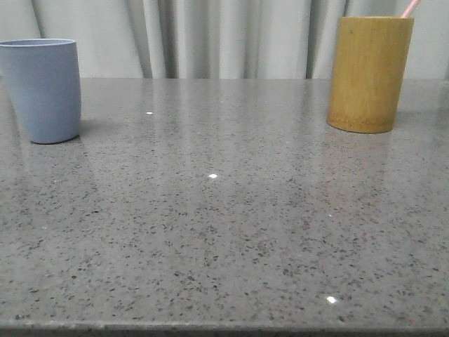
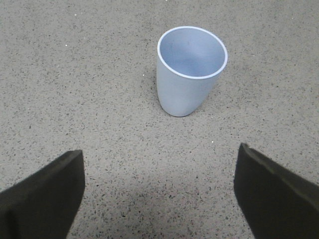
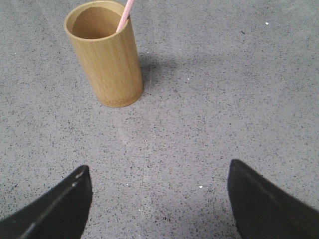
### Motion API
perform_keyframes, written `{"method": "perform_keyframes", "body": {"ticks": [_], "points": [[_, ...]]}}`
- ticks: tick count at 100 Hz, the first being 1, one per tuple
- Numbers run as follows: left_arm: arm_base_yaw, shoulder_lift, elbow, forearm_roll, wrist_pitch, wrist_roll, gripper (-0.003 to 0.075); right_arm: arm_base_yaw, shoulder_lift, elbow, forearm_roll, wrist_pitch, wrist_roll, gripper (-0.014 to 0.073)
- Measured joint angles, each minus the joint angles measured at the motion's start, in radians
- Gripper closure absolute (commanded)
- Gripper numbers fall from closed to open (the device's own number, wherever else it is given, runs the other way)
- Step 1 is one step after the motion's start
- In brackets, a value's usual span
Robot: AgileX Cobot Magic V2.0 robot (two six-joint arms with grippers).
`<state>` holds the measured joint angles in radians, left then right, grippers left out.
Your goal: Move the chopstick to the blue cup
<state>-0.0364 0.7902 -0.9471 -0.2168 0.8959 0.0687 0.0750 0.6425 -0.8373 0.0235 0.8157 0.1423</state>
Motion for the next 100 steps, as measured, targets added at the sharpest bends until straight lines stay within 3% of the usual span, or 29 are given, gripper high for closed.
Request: {"method": "perform_keyframes", "body": {"ticks": [19, 65, 100], "points": [[0.000, 0.061, -0.064, -0.003, -0.010, 0.000, 0.0124, 0.000, 0.000, 0.000, 0.000, -0.002, 0.000, 0.0001], [0.000, 0.482, -0.352, -0.075, -0.011, 0.018, 0.0135, 0.000, 0.000, 0.000, 0.000, -0.002, 0.000, 0.0001], [0.000, 0.682, -0.402, -0.118, -0.002, 0.053, 0.0136, 0.000, 0.000, 0.000, 0.000, -0.002, 0.000, 0.0001]]}}
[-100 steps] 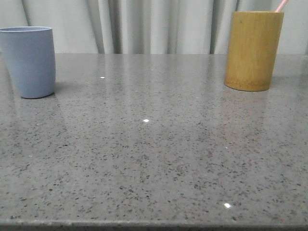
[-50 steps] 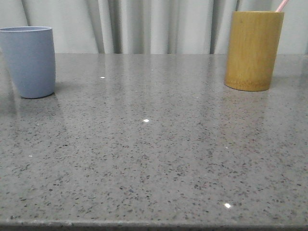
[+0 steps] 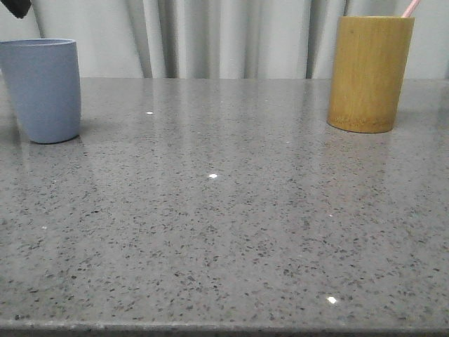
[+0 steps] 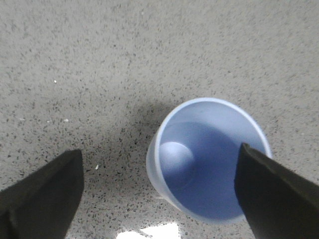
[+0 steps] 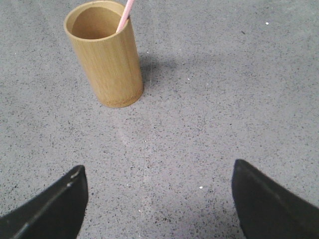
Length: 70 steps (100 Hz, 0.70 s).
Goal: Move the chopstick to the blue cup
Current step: 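Reach the left gripper down and grasp the light blue cup rim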
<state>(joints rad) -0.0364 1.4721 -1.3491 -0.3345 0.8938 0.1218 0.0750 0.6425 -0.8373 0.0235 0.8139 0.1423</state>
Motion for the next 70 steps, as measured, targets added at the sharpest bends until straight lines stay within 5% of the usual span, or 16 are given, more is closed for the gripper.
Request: {"method": "perform_keyframes", "body": {"ticks": [32, 70], "points": [[-0.015, 0.073, -0.002, -0.002, -0.003, 0.000, 0.0237, 0.000, 0.000, 0.000, 0.000, -0.022, 0.000, 0.0001], [-0.016, 0.109, -0.004, -0.004, -0.004, 0.001, 0.0649, 0.000, 0.000, 0.000, 0.000, -0.029, 0.000, 0.0001]]}}
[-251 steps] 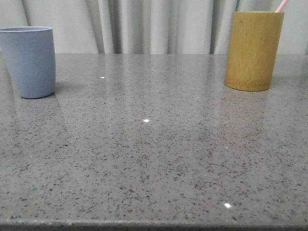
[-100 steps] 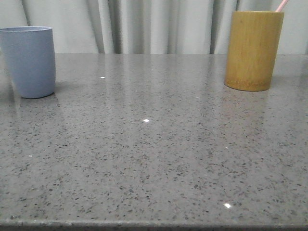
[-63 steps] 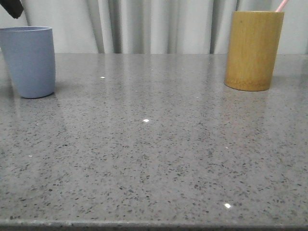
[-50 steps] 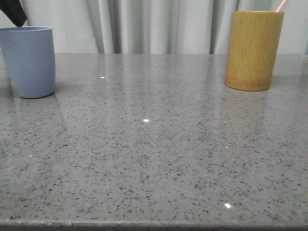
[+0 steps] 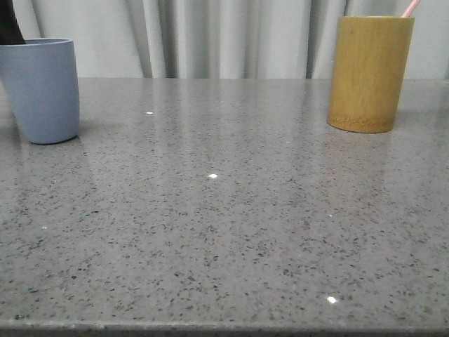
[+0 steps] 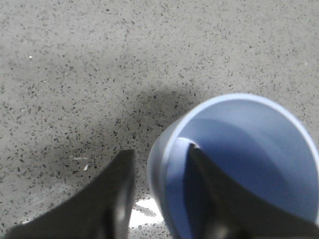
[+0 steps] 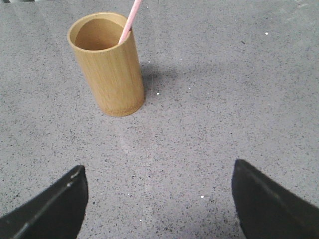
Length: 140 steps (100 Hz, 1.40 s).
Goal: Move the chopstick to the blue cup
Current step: 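Reach the left gripper down and grasp the light blue cup rim, then carry the blue cup with the left gripper toward the table center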
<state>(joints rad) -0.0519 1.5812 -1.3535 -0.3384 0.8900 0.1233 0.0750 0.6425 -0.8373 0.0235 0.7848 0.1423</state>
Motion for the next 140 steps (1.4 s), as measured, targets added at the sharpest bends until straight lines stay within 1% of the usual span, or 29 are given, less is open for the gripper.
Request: {"method": "perform_keyframes", "body": {"ticks": [7, 22, 37, 51, 70, 89, 111, 140], "points": [[0.000, 0.000, -0.008, 0.000, 0.003, 0.000, 0.0740, 0.000, 0.000, 0.000, 0.000, 0.000, 0.000, 0.0001], [-0.001, 0.000, -0.050, -0.018, 0.040, 0.015, 0.0739, 0.000, 0.000, 0.000, 0.000, 0.000, 0.000, 0.0001], [-0.041, 0.000, -0.121, -0.020, 0.065, 0.021, 0.0739, 0.000, 0.000, 0.000, 0.000, -0.001, 0.000, 0.0001], [-0.142, 0.020, -0.202, -0.015, 0.071, 0.025, 0.0739, 0.000, 0.000, 0.000, 0.000, -0.001, 0.000, 0.0001], [-0.291, 0.108, -0.334, 0.053, 0.114, 0.025, 0.0739, 0.000, 0.000, 0.000, 0.000, -0.001, 0.000, 0.0001], [-0.380, 0.212, -0.436, 0.080, 0.127, 0.005, 0.0739, 0.000, 0.000, 0.000, 0.000, -0.001, 0.000, 0.0001], [-0.414, 0.285, -0.462, 0.102, 0.138, 0.001, 0.0739, 0.000, 0.000, 0.000, 0.000, -0.001, 0.000, 0.0001], [-0.418, 0.297, -0.466, 0.112, 0.159, 0.001, 0.0739, 0.000, 0.000, 0.000, 0.000, -0.001, 0.000, 0.0001]]}}
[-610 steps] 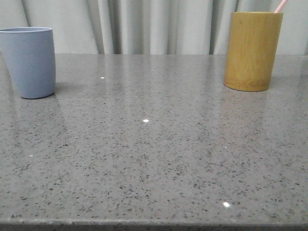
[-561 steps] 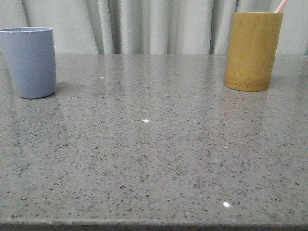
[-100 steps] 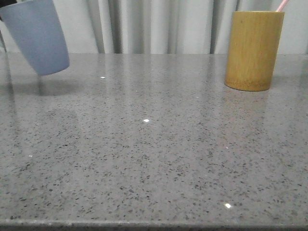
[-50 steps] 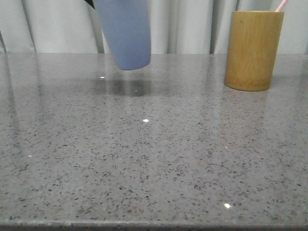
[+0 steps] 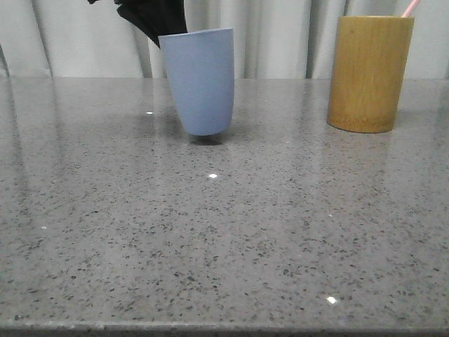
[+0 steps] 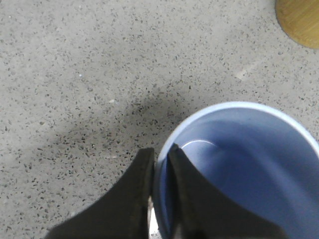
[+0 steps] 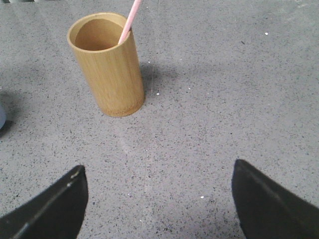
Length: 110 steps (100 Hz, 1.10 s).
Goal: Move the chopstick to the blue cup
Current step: 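Carry the blue cup with the left gripper toward the table center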
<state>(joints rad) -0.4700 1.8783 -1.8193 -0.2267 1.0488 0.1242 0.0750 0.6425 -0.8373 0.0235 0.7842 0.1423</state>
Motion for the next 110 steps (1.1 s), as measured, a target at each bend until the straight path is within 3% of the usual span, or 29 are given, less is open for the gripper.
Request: {"method": "perform_keyframes", "body": {"ticks": [110], "points": [[-0.039, 0.000, 0.000, 0.071, 0.026, 0.000, 0.0731, 0.000, 0.000, 0.000, 0.001, 0.000, 0.000, 0.0001]]}}
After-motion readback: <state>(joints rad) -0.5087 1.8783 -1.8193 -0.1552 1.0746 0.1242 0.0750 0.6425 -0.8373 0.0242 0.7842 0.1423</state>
